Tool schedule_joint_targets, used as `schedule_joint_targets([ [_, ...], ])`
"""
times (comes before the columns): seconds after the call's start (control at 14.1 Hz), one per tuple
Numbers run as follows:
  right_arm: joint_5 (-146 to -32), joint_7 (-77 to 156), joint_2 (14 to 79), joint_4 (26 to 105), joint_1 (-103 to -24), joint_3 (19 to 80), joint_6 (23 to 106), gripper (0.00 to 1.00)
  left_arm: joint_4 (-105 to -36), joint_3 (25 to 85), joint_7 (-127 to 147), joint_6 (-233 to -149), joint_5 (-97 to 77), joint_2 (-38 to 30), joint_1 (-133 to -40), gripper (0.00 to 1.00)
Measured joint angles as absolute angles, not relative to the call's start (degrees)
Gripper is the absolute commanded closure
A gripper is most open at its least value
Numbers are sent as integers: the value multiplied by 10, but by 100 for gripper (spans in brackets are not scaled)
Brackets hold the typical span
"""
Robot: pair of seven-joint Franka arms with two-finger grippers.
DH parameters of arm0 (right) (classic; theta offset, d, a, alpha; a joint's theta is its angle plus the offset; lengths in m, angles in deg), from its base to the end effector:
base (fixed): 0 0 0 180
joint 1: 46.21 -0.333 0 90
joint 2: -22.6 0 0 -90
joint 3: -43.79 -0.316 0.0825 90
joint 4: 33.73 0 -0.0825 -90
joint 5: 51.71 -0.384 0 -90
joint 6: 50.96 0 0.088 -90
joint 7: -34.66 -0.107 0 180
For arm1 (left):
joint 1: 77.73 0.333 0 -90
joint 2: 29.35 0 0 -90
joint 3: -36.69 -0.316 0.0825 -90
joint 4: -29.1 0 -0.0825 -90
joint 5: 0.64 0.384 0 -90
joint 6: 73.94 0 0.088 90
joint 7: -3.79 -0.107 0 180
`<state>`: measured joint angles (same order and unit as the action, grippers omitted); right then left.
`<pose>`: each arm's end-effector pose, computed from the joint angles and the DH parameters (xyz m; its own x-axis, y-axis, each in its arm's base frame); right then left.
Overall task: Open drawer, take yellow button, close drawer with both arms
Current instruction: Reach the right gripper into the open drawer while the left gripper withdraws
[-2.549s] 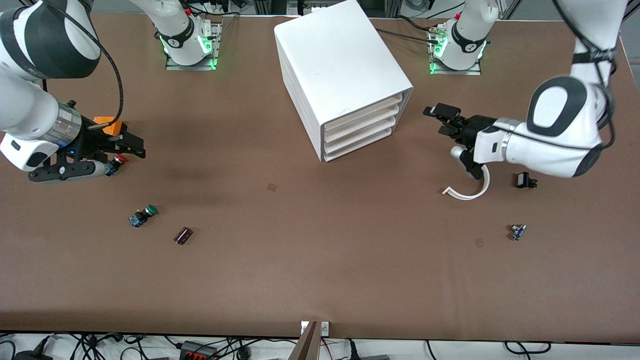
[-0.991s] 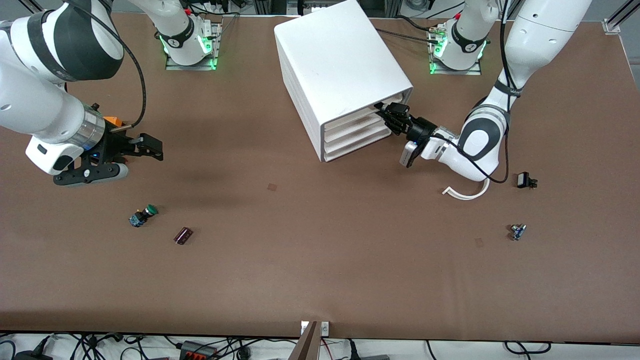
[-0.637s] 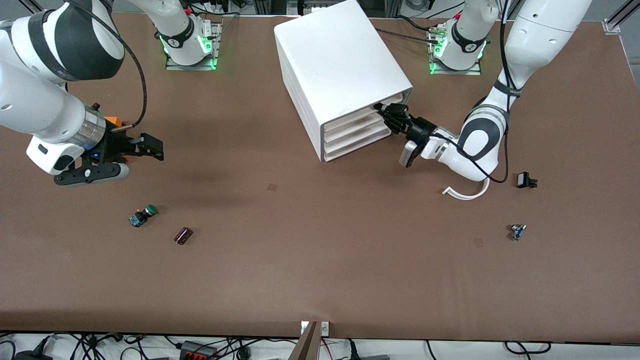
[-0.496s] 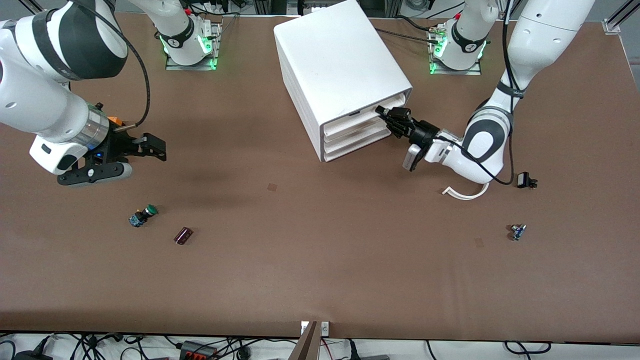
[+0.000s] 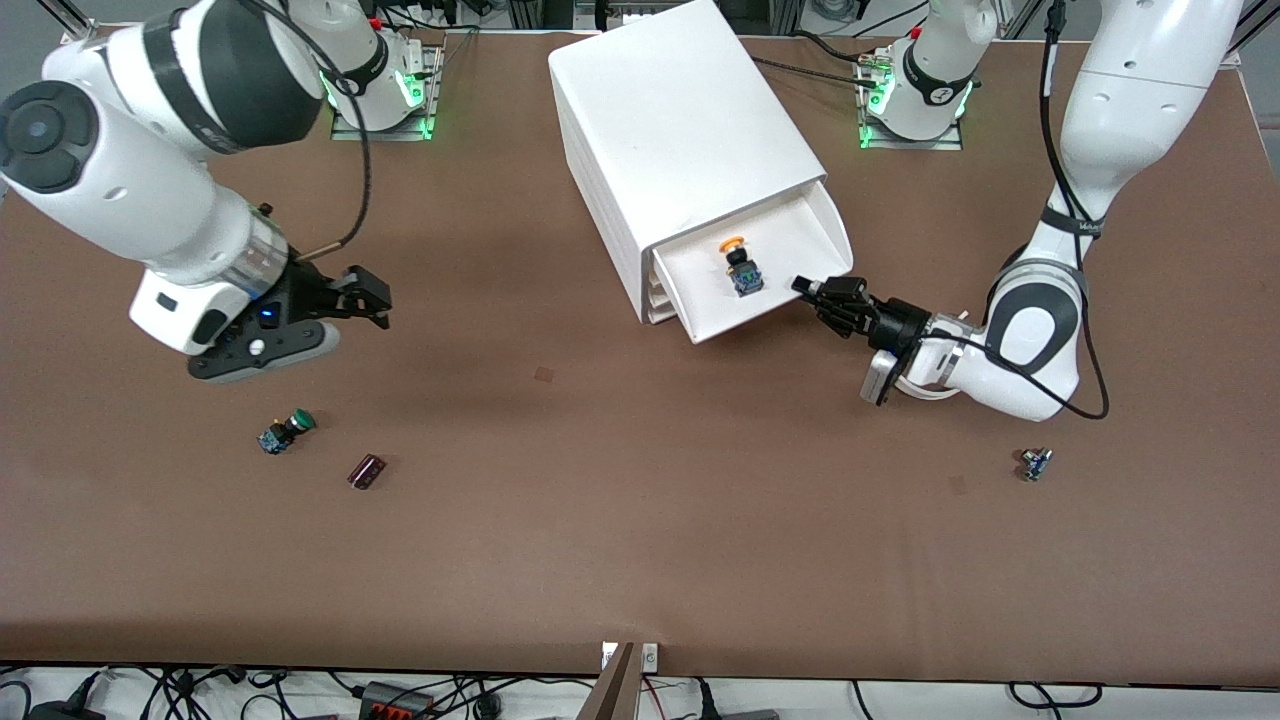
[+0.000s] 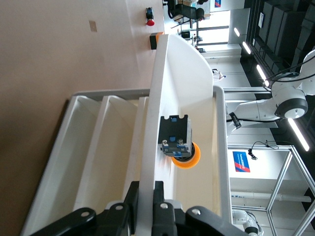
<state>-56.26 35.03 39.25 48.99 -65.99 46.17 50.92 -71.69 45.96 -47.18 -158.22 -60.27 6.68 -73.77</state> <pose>0.6214 0.2056 0.5283 0.9556 0.2915 0.0440 0.2939 -0.9535 -0.0661 0.5784 -0.1455 0.2341 0.8650 -0.5009 0.0280 -0.1199 -0.1522 0.9811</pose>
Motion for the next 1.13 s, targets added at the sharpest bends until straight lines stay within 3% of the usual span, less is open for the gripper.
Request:
schedule_joint_targets([
  [0.5, -563, 312, 461, 420, -755, 460, 562, 0, -648, 454, -396, -1576, -550, 85, -734, 0],
  [0.78, -563, 273, 470, 414, -809, 460, 593, 0, -544, 452, -257, -1494, -421, 68, -721, 0],
  [1.13, -562, 215, 491, 412, -897, 460, 653, 0, -499, 462, -92, -1481, -202, 9, -731, 0],
])
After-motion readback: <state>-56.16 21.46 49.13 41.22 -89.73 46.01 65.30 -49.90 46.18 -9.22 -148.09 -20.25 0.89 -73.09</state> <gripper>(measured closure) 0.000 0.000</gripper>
